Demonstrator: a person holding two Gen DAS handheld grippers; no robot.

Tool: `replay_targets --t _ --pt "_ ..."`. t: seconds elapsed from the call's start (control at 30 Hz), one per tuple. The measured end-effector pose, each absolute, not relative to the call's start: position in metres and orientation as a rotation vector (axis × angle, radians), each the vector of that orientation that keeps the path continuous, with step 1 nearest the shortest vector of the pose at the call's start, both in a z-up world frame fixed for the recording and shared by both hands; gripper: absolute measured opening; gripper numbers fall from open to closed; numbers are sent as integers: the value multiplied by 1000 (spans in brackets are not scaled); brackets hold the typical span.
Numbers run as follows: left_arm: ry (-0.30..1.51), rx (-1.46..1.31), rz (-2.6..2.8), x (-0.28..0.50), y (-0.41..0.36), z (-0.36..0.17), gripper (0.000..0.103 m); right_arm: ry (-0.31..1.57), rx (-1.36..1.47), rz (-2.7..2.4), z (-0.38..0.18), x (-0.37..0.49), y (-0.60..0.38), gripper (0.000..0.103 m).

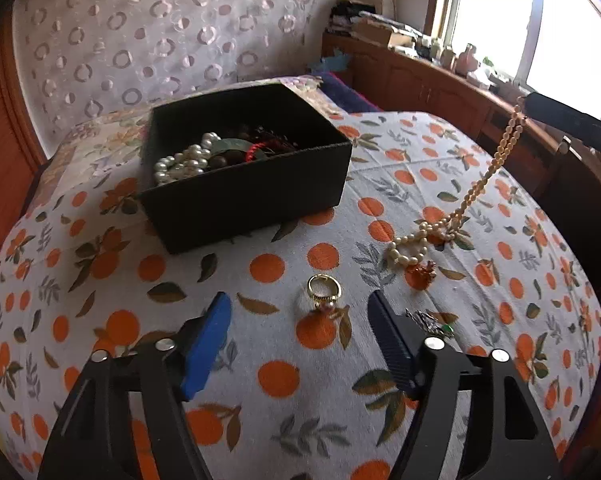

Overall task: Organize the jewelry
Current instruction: 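Grasp the gold chain necklace with the right gripper and lift it, then grasp the gold ring with the left gripper while the right holds the gold chain up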

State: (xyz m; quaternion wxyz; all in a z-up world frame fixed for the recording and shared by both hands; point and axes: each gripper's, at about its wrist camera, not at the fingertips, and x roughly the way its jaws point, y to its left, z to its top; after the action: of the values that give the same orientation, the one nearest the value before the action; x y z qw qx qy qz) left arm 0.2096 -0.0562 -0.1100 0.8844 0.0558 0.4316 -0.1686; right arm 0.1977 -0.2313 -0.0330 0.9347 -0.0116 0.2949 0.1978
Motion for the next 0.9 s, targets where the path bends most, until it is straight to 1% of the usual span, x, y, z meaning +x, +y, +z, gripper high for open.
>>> replay_targets --t 0.03,0.2,0.27,0.33,0.4,0.43,0.47,0.5,0.7,0.9 --pt "902 122 -353 211 -58 -111 63 607 -23 407 -35 198 -231 12" --pt "905 165 -351 214 -68 -116 54 622 -25 414 -41 198 -228 12" --pt "904 173 -351 215 -70 -116 54 623 -24 417 -43 197 -229 12" --pt "904 197 -341 216 -72 -116 51 621 -24 416 -43 197 -228 12" --pt "904 203 -355 215 -74 -115 37 620 -22 417 -43 197 -228 13" --pt "905 207 -356 215 -74 -114 33 619 -21 418 -42 197 -229 12" --pt "905 210 -359 215 -75 -114 25 618 -21 419 -41 197 -228 12" --pt "907 208 -364 215 -75 -113 19 617 -21 422 -41 197 -227 12" --pt "895 190 -354 211 -67 -107 19 596 -40 437 -23 196 -220 12" --pt "831 158 -350 200 -53 -80 19 531 -79 464 12 194 -206 12"
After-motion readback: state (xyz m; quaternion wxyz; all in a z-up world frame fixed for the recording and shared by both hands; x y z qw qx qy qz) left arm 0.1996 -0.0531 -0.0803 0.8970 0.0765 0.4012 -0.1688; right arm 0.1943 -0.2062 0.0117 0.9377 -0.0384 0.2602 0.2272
